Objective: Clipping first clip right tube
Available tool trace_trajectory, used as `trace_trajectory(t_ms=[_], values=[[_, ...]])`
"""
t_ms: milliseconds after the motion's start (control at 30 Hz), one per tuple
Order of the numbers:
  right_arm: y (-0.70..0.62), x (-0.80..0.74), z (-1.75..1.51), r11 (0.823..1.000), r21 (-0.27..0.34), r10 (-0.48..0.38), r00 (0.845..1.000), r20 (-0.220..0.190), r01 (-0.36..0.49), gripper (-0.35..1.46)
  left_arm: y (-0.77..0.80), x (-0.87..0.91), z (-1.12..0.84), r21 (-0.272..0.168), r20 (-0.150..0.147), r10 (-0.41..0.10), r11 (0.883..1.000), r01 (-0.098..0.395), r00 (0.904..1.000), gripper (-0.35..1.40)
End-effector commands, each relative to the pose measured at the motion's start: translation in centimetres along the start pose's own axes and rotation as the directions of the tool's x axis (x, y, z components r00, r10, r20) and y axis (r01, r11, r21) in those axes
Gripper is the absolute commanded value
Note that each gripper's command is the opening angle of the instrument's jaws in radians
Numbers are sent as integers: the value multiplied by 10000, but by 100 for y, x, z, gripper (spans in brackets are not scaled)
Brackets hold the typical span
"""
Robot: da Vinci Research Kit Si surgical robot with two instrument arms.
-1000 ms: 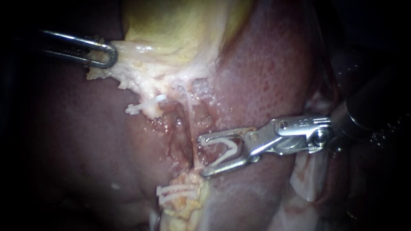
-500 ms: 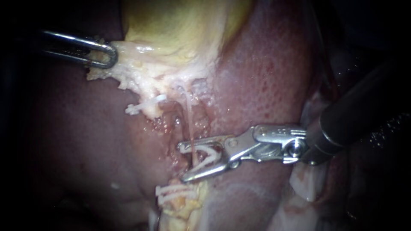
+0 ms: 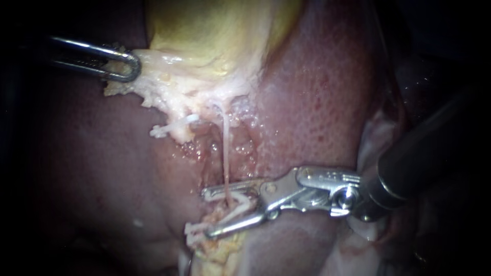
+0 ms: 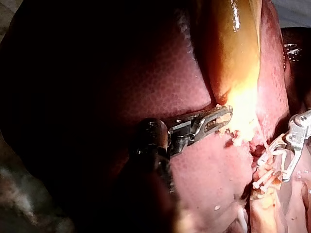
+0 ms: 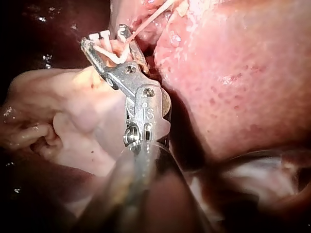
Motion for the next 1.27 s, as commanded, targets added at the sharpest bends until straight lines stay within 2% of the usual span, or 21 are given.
trace_trajectory(t_ms=[33, 167, 300, 433, 600, 700, 1267], values=[[-2, 2, 1, 10000, 36, -17, 10000, 25, 17, 44, 0, 0, 0, 0, 0, 0, 10000, 0, 10000, -35], [-3, 10, -2, 9998, 40, 208, 9998, -16, -207, 39, 0, 0, 0, 0, 0, 0, 10000, 0, 10000, -35], [-4, 17, -8, 9995, 74, 310, 9995, -42, -310, 26, 0, 0, 0, 0, 0, 0, 10000, 0, 10000, -35], [-5, 18, -10, 9981, 87, 611, 9981, -57, -611, 1, 0, 0, 0, 1, -1, 0, 10000, 0, 10000, -35], [-6, 17, -11, 9889, 93, 1485, 9889, -94, -1484, -33, 0, 0, 0, 1, -1, 0, 10000, 0, 10000, -35], [-7, 16, -13, 9851, 101, 1716, 9851, -101, -1715, -35, 0, 0, 0, 0, -1, 0, 10000, 0, 10000, -35], [-4, 13, -14, 9854, 121, 1701, 9854, -115, -1699, -35, -1, 0, 1, 1, -1, 3, 10000, -3, 10000, -35]])
